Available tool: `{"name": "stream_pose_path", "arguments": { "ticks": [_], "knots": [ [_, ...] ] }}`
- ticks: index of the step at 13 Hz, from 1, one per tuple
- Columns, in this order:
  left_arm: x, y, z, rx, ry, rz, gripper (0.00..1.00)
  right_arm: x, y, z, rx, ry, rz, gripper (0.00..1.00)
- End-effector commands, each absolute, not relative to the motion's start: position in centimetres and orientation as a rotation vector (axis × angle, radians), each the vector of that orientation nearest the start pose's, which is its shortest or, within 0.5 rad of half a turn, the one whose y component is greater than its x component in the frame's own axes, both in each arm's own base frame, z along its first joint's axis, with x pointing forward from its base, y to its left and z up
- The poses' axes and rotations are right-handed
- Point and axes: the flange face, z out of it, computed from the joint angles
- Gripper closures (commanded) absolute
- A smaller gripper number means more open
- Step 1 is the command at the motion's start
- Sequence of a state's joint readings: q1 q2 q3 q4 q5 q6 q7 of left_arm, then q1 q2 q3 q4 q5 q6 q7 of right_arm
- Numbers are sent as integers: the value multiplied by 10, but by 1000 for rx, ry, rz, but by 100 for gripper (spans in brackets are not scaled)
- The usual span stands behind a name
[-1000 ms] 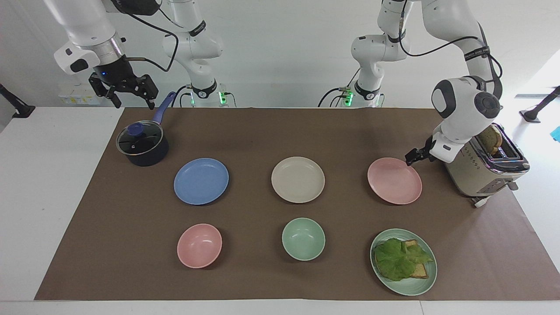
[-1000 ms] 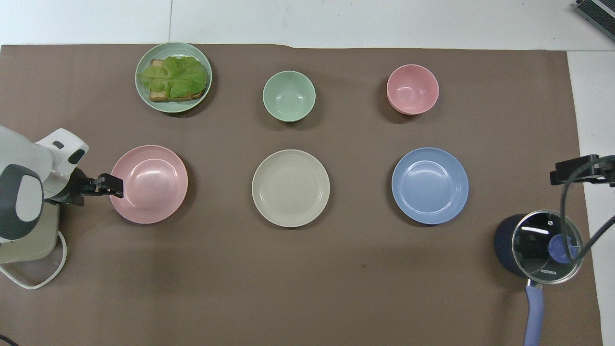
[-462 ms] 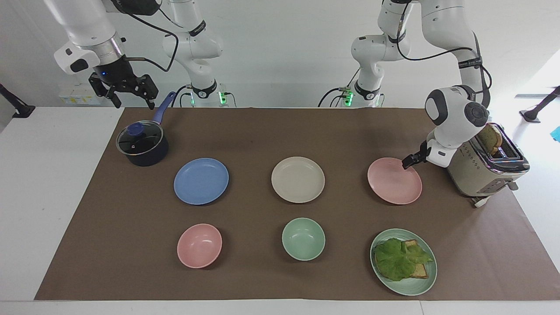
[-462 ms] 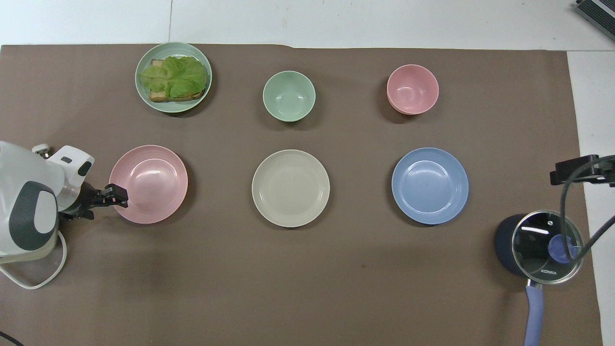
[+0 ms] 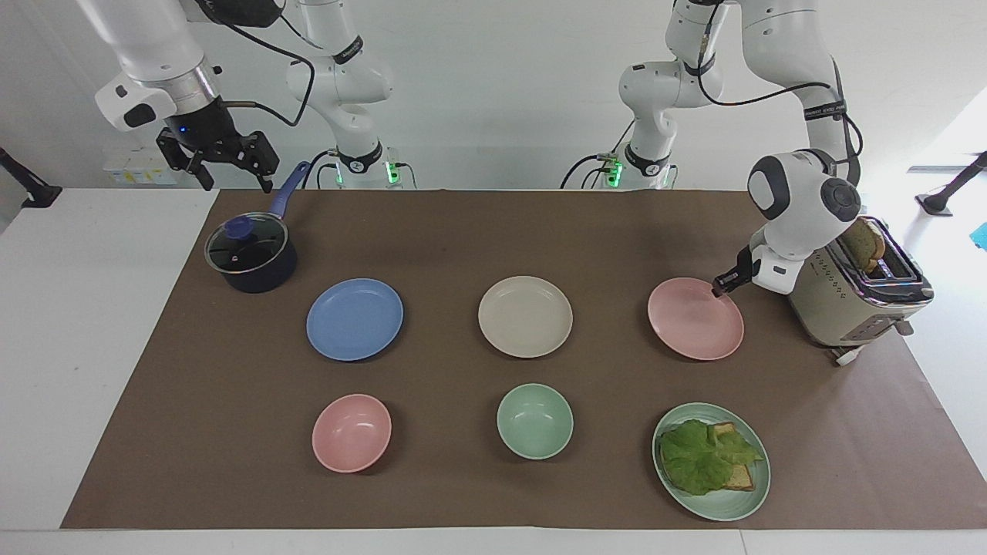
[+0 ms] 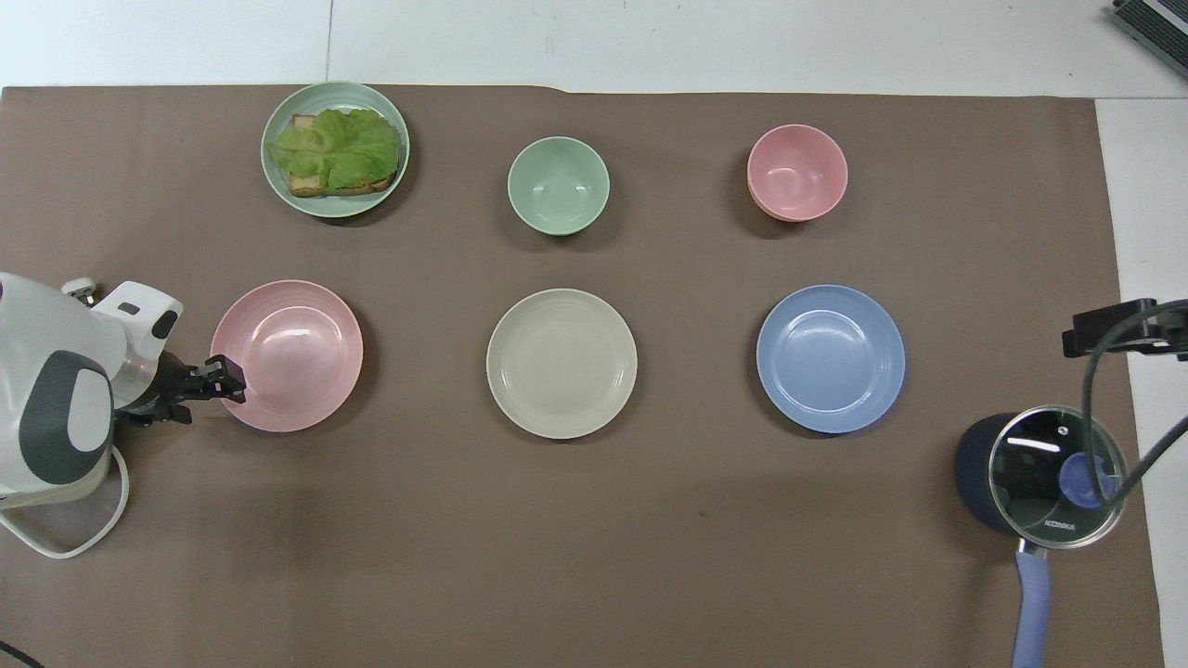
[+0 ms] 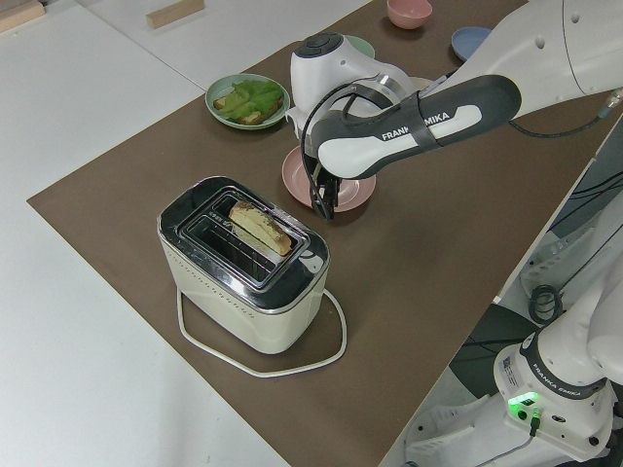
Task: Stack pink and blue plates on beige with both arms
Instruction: 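Move the left gripper to the pink plate's edge and grasp it, then lift the pink plate with the left gripper and carry it over the beige plate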
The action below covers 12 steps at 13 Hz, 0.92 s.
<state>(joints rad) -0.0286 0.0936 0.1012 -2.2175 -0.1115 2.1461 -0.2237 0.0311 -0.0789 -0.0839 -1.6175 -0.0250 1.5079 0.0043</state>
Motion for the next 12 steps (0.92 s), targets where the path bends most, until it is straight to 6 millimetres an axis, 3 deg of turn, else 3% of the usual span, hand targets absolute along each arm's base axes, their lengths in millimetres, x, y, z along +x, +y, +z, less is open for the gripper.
{"name": "stream_pose_path", "arguments": {
  "ticks": [1, 4, 5, 8, 9, 11, 12],
  "knots": [
    [521, 29, 331, -3169, -633, 236, 100, 519, -32, 644, -3157, 108, 47, 0],
    [528, 30, 340, -3177, -639, 240, 100, 519, -32, 644, -3157, 108, 47, 0],
    [533, 30, 352, -3190, -648, 258, 100, 519, -32, 644, -3156, 108, 49, 0],
    [553, 24, 420, -3259, -654, 352, 100, 519, -32, 644, -3156, 108, 49, 0],
    [556, 18, 435, -3288, -652, 370, 100, 519, -32, 644, -3157, 108, 47, 0],
    [557, -5, 444, -3329, -614, 371, 100, 519, -32, 644, -3157, 108, 47, 0],
    [556, -31, 444, -3341, -528, 379, 100, 519, -32, 644, -3157, 108, 47, 0]
  ]
}}
